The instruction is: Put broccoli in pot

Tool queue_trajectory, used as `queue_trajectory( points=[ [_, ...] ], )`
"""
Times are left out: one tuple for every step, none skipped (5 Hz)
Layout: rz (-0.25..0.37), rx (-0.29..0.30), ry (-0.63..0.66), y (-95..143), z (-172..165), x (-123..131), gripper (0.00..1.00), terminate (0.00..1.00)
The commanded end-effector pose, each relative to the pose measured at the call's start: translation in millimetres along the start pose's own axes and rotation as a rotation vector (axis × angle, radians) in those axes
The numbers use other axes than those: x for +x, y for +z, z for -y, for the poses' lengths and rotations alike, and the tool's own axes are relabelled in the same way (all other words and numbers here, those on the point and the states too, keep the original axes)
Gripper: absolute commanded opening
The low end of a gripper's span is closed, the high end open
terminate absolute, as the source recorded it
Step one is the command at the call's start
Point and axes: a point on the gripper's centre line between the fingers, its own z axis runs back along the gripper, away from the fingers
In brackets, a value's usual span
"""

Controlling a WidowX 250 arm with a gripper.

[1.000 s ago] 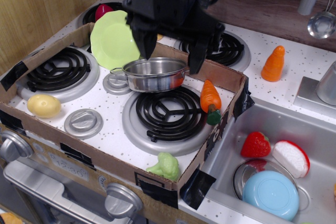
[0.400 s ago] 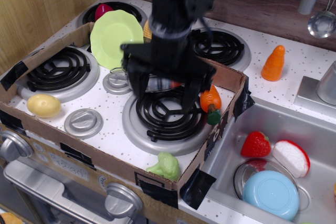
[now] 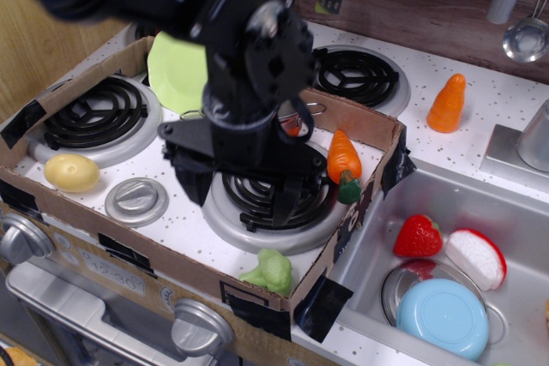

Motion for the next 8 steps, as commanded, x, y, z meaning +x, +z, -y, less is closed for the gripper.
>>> queue_trajectory(
  points=[
    [0.002,-0.055,-0.024,-4,7,3,1.00,0.00],
    [-0.017,-0.066,-0.052,-12,7,6,1.00,0.00],
    [-0.020,-0.075,-0.039,-20,7,6,1.00,0.00],
    [-0.028,-0.095,-0.025,-27,11,3,1.00,0.00],
    [-0.092,-0.169,0.007,-31,14,-2,1.00,0.00],
    [-0.072,-0.188,0.036,-36,18,-9,1.00,0.00],
    [-0.067,-0.185,0.038,-40,20,-13,1.00,0.00],
    [-0.077,-0.196,0.030,-45,22,-13,1.00,0.00]
  ],
)
